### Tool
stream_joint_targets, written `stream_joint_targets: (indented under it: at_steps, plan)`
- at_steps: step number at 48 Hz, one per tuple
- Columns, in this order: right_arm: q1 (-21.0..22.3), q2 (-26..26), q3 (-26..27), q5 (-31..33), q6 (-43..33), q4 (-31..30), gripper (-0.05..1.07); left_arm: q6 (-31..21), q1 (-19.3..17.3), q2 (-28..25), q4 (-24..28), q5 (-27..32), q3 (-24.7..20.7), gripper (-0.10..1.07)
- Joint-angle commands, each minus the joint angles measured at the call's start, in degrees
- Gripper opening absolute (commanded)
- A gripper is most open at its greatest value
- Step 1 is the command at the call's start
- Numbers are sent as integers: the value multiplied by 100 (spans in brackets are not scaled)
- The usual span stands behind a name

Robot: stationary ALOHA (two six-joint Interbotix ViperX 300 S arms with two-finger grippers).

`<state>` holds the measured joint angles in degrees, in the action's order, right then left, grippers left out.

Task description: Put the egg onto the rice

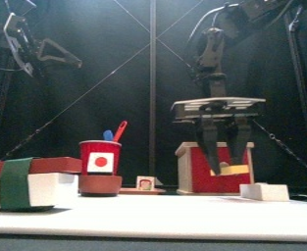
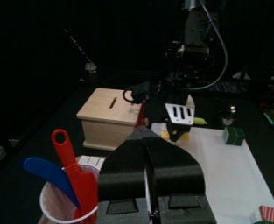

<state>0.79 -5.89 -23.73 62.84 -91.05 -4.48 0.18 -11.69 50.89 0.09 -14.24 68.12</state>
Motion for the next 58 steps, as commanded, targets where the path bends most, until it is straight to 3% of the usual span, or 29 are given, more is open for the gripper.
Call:
stream_joint_targets:
  at_steps: [1,19,58]
  plan:
    - [-9,404,-193,-9,-26,88,57,-9,-9,9,0,-62,-97,5]
    - [-9,580,-729,-668,-26,123,57,-9,-26,9,-53,-70,-132,5]
    - [114,501,-765,-738,-44,-9,57,9,-44,9,-62,-53,-79,5]
